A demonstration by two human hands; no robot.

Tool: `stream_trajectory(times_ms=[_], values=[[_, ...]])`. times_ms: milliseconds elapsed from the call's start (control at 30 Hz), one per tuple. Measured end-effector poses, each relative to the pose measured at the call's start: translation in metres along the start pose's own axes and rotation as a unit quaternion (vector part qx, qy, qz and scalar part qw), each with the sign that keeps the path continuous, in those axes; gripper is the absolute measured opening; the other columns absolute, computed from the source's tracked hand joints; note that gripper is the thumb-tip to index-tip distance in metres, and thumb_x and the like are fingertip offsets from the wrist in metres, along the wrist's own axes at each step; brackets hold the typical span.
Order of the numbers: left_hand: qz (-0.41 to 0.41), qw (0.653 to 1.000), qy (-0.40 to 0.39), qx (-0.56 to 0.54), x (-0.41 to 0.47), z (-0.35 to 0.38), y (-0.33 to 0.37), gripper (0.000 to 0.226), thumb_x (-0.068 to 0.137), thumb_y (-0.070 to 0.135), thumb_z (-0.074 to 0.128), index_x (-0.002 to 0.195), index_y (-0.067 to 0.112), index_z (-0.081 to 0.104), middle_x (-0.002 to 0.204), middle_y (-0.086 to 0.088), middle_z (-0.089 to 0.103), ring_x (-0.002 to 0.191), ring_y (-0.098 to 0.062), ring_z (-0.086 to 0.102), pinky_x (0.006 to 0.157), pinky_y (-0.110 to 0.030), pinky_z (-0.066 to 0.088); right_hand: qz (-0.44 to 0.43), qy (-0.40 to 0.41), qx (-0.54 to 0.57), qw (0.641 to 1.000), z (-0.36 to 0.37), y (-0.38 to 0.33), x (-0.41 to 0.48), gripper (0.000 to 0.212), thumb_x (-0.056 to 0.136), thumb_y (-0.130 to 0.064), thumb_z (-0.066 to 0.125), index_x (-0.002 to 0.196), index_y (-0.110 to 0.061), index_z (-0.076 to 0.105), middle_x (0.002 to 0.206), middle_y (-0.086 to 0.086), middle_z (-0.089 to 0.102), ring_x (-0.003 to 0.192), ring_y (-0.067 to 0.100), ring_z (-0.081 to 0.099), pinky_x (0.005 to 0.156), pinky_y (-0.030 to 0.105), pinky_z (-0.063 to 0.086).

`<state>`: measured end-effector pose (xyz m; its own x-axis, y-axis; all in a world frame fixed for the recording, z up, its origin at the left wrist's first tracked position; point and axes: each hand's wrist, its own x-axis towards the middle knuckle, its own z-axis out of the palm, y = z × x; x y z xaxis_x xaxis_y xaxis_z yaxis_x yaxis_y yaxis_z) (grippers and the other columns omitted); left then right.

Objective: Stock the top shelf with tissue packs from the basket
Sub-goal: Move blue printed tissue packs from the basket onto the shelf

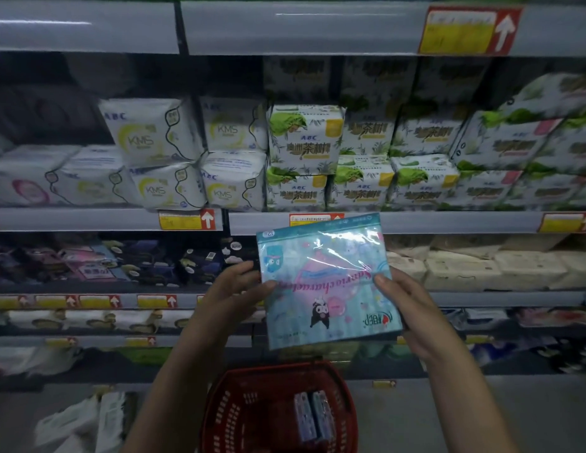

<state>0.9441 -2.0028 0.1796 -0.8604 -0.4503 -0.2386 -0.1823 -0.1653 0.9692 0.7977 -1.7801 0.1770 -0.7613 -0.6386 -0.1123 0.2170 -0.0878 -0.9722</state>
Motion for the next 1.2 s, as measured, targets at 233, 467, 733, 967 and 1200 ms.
stream_trajectory(times_ms=[233,467,733,967,1200], values=[[0.05,0.987,-0.006,0.154,0.011,0.008,0.053,0.098,0.056,0.041,0.086,0.141,0.026,0.04,0.144,0.006,0.045,0.129,-0.013,0.042,0.099,-0.037,0.044,0.004,-0.073,-0.088,0.993,-0.004,-0.018,0.003,0.034,0.074,-0.027,0.071,0.102,-0.009,0.064,0.087,0.005,0.074,0.075,0.019,0.07,0.057,0.027,0.056],[-0.01,0.926,-0.202,0.32,0.034,0.025,0.093,0.079,0.068,0.039,0.082,0.137,0.03,0.044,0.126,0.008,0.06,0.102,-0.011,0.067,0.087,-0.033,0.056,0.004,-0.161,-0.18,0.97,0.005,-0.042,0.015,0.025,0.081,-0.016,0.069,0.106,-0.013,0.065,0.093,-0.001,0.074,0.082,0.013,0.071,0.063,0.022,0.054],[0.028,0.949,-0.202,0.242,0.035,0.028,0.108,0.045,0.067,0.022,0.079,0.109,0.025,0.062,0.098,0.004,0.074,0.086,-0.014,0.073,0.074,-0.03,0.06,-0.003,-0.17,-0.234,0.957,0.009,-0.06,0.018,0.035,0.08,-0.025,0.071,0.114,-0.019,0.063,0.103,-0.003,0.072,0.093,0.015,0.07,0.07,0.024,0.055],[0.013,0.986,-0.115,0.122,0.027,0.013,0.068,0.059,0.063,0.02,0.086,0.117,0.018,0.062,0.101,-0.003,0.075,0.093,-0.025,0.072,0.087,-0.045,0.055,-0.038,-0.044,-0.248,0.967,0.002,-0.06,0.014,0.073,0.067,-0.053,0.062,0.136,-0.039,0.042,0.131,-0.016,0.055,0.117,-0.004,0.051,0.093,0.026,0.042],[0.072,0.994,0.0,-0.085,0.005,0.009,0.019,0.057,0.072,0.025,0.071,0.127,0.017,0.056,0.119,-0.009,0.068,0.103,-0.03,0.068,0.08,-0.045,0.056,-0.019,0.074,-0.159,0.984,-0.01,-0.023,-0.003,0.106,0.048,-0.084,0.065,0.139,-0.036,0.041,0.132,-0.019,0.053,0.12,0.0,0.05,0.102,0.032,0.042]])
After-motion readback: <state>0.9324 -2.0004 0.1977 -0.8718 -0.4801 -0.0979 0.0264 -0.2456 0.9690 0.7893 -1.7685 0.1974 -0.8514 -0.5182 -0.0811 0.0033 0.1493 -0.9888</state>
